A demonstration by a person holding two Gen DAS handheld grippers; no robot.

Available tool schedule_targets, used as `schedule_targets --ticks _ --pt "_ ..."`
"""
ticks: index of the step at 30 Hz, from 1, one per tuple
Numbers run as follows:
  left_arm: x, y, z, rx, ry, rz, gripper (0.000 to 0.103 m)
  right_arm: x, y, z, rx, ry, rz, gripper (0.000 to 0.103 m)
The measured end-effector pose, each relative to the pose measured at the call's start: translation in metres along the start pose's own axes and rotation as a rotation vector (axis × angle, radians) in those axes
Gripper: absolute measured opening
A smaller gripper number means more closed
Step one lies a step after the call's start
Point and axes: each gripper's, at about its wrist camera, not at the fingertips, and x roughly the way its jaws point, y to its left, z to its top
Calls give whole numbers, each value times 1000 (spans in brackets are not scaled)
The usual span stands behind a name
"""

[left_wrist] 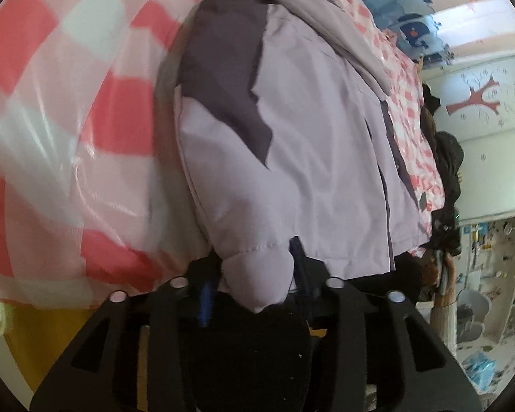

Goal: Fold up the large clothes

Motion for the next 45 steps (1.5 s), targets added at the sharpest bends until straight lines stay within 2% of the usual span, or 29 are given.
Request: schedule_targets --ticks 3,5,6,7,10,12,15,17,22,26,30,32,34,35,36,37,39,40,41,43,45 --pt "-1 0 -3 -6 -14 -4 38 3 -12 -1 41 -5 22 92" --pt "0 1 -4 -39 -23 -19 34 6 -11 -1 30 -3 17 92" --pt "1 2 -3 -65 -25 -31 32 8 -11 -2 20 -6 1 86" --pt "2 2 -3 -69 -26 -27 26 8 -12 -3 17 -11 -14 69" --pt "4 -2 -3 -65 -36 -2 17 11 -6 -6 9 -49 -13 36" --pt "-1 -7 -1 -75 -52 -12 13 9 1 -7 -14 -89 1 33" --pt "-22 -24 4 -71 -112 -69 10 1 26 -5 -76 -176 85 30" --pt "-40 -41 6 -44 -153 -88 8 -8 47 -1 -122 -228 143 30" --pt "-96 -83 -1 28 -272 -152 7 -33 93 0 -202 -285 206 30" --pt "-140 -102 -27 95 -320 -193 7 -64 120 -25 -269 -307 246 30" --pt "-163 -93 -67 133 -308 -181 8 -92 121 -65 -301 -285 234 30" --pt "-159 -80 -92 178 -253 -147 10 -98 104 -91 -284 -263 209 30" --pt "-139 -56 -118 201 -131 -123 15 -98 80 -110 -254 -227 166 31" --pt "-128 -44 -125 193 -78 -93 19 -92 58 -123 -224 -181 133 34" --pt "-114 -25 -134 162 -21 -34 22 -86 42 -130 -201 -143 94 42" --pt "-108 -11 -137 123 1 -4 28 -79 16 -139 -153 -110 21 50" --pt "-110 15 -137 26 -30 51 40 -79 -19 -147 -63 -82 -5 55" --pt "-117 22 -133 -12 -73 89 43 -86 -31 -147 -29 -109 -12 57" --pt "-126 27 -128 -42 -127 136 46 -102 -39 -145 -2 -178 -37 58" --pt "-147 26 -107 -75 -247 239 53 -128 -32 -133 -3 -287 -110 67" --pt "-156 9 -81 -56 -327 280 54 -139 -9 -112 -52 -355 -136 69"
